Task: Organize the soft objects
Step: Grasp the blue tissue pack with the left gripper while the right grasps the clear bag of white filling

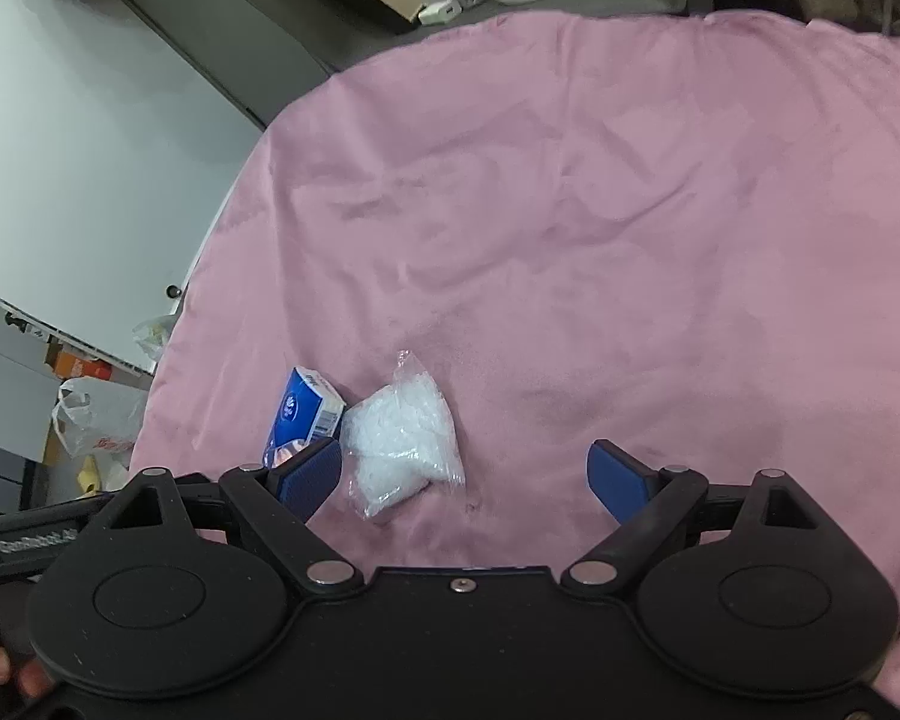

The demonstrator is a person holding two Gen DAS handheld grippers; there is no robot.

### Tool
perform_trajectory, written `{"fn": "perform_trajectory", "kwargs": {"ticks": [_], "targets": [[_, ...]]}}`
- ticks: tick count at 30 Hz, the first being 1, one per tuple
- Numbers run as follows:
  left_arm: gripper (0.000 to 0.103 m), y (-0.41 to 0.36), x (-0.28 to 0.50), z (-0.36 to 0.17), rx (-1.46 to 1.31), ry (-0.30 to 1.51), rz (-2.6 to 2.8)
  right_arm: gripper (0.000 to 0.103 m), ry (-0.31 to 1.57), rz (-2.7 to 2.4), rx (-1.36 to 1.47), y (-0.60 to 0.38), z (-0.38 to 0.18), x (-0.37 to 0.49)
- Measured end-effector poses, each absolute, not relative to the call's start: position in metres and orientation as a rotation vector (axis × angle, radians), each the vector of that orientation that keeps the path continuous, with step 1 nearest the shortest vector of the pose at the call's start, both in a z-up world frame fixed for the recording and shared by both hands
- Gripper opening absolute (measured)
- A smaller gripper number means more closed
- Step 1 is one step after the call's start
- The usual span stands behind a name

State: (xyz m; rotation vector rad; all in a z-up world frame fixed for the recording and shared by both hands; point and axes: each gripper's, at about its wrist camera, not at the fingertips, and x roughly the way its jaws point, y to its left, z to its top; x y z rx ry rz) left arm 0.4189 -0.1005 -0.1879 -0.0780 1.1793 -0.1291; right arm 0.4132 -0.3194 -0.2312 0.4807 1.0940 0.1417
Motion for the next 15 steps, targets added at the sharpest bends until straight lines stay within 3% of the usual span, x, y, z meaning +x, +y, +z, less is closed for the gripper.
{"fn": "perform_trajectory", "kwargs": {"ticks": [11, 15], "targets": [[0.093, -0.116, 0.451, -0.24, -0.043, 1.24, -0.149, 0.082, 1.193, 0.201, 0.514, -0.311, -0.268, 0.441], [0.075, -0.117, 0.461, -0.255, -0.049, 1.254, -0.15, 0.082, 1.2, 0.193, 0.519, -0.312, -0.274, 0.447]]}}
